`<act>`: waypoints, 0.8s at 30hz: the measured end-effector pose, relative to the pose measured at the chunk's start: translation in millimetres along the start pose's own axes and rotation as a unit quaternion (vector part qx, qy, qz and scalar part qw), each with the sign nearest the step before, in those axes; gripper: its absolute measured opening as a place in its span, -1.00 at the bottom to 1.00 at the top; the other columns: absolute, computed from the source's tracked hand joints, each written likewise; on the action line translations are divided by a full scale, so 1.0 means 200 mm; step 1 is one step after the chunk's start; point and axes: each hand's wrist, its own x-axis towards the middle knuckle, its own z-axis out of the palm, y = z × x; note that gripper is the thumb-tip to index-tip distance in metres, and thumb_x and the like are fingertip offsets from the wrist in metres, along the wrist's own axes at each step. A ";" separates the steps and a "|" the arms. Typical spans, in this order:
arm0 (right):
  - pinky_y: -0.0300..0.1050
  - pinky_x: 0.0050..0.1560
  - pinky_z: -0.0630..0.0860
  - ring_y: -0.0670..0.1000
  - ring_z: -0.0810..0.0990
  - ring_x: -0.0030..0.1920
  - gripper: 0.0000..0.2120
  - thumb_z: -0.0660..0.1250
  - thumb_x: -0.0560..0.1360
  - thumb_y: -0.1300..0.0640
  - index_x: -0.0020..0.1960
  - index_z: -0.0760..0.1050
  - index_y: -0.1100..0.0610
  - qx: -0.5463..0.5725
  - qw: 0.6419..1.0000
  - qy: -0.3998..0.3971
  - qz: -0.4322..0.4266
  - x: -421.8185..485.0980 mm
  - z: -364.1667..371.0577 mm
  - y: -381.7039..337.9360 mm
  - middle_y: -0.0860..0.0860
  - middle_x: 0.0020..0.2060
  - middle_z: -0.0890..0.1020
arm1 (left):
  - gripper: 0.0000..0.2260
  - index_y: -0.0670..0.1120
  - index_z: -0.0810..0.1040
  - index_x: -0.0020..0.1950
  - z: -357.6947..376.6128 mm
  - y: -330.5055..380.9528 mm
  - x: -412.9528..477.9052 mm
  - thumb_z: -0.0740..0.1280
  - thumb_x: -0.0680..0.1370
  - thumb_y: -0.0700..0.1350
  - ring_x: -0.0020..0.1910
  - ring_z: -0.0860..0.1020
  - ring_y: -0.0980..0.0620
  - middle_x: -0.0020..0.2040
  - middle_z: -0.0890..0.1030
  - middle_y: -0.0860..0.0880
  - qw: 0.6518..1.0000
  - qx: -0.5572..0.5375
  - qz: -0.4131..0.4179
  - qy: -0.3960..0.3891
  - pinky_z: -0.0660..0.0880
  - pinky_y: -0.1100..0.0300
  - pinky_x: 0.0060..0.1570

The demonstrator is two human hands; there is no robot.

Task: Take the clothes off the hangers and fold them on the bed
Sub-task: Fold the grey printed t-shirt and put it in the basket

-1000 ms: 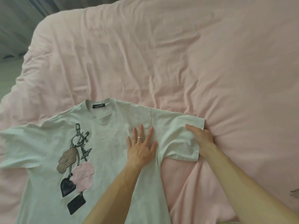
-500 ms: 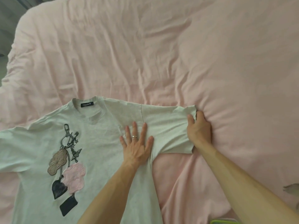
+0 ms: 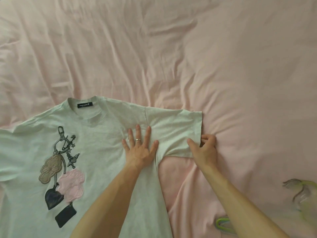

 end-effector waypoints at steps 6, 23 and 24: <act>-0.15 -0.05 0.33 0.00 0.47 -0.08 -0.77 0.48 0.45 -0.07 -0.13 0.52 0.06 -0.133 0.989 0.017 -0.057 -0.11 -0.03 0.13 -0.05 -0.19 0.55 | -0.37 0.27 -0.34 0.57 -0.05 -0.05 -0.02 -0.14 0.59 0.39 0.55 -0.42 -0.09 0.58 -0.42 0.06 0.999 0.016 0.025 -0.020 -0.32 -0.20 0.51; 0.01 -0.07 0.58 0.00 0.72 -0.23 -0.83 0.30 0.54 0.22 -0.15 0.64 0.19 0.068 0.991 -0.098 0.061 -0.06 -0.14 0.08 0.04 -0.27 0.73 | -0.37 0.28 -0.36 0.55 -0.07 -0.08 -0.03 -0.17 0.57 0.41 0.54 -0.44 -0.07 0.56 -0.46 0.08 0.999 0.024 0.028 -0.036 -0.33 -0.18 0.52; 0.03 -0.01 0.59 -0.02 0.71 -0.20 -0.84 0.32 0.52 0.17 -0.16 0.65 0.15 0.020 0.993 -0.100 0.059 -0.06 -0.14 0.10 0.00 -0.30 0.73 | -0.37 0.28 -0.36 0.55 -0.07 -0.08 -0.03 -0.17 0.58 0.41 0.54 -0.44 -0.07 0.56 -0.46 0.08 0.999 0.023 0.027 -0.037 -0.33 -0.18 0.52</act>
